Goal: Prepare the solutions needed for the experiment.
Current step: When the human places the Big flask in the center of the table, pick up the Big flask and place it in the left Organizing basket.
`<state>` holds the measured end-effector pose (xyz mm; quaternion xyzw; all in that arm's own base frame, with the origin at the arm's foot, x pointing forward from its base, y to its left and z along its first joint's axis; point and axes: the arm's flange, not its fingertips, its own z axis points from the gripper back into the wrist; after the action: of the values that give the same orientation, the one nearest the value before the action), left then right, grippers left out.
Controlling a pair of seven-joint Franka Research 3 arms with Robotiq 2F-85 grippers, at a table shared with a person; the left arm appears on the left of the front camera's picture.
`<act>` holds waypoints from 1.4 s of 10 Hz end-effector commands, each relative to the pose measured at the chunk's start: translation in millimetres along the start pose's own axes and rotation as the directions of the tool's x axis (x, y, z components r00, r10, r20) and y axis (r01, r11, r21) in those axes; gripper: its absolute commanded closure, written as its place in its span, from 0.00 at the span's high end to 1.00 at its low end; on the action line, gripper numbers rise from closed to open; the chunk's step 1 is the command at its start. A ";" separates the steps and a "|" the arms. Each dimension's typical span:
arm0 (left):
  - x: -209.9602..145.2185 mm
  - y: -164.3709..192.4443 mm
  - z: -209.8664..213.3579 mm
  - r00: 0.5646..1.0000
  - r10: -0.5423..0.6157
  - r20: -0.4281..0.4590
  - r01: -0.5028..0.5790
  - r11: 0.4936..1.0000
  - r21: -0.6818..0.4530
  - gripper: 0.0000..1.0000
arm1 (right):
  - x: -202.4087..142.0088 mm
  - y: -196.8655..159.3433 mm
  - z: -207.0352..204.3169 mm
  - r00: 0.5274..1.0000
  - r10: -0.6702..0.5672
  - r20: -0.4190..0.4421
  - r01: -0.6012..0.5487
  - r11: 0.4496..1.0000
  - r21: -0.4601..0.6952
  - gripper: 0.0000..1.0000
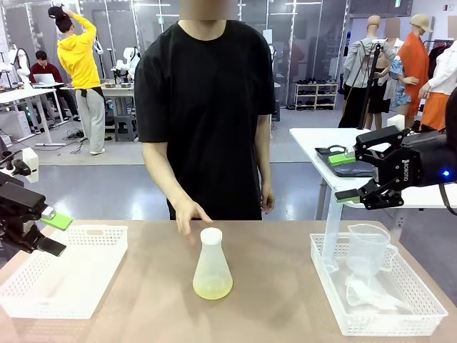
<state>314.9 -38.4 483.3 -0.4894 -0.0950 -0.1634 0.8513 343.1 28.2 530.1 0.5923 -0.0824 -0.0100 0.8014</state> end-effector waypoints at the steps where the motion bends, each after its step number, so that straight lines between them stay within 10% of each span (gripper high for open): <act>1: 2.6 -1.4 -1.7 1.000 -0.020 0.013 0.020 0.999 -0.027 1.00 | -0.5 2.3 -0.5 1.000 0.009 0.002 -0.009 1.000 0.017 0.79; 11: 0.0 0.0 0.0 1.000 0.000 0.000 0.000 1.000 0.000 1.00 | -0.5 2.3 -0.5 1.000 0.009 0.002 -0.009 1.000 0.017 0.79; 14: 68.4 5.4 -44.6 0.998 -0.067 -0.013 0.067 0.998 0.005 1.00 | -0.5 2.3 -0.5 1.000 0.009 0.002 -0.009 1.000 0.017 0.79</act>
<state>347.5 -67.0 479.2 -0.4879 -0.0844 -0.1753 0.8510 342.2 28.0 530.3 0.5931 -0.0805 -0.0090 0.8010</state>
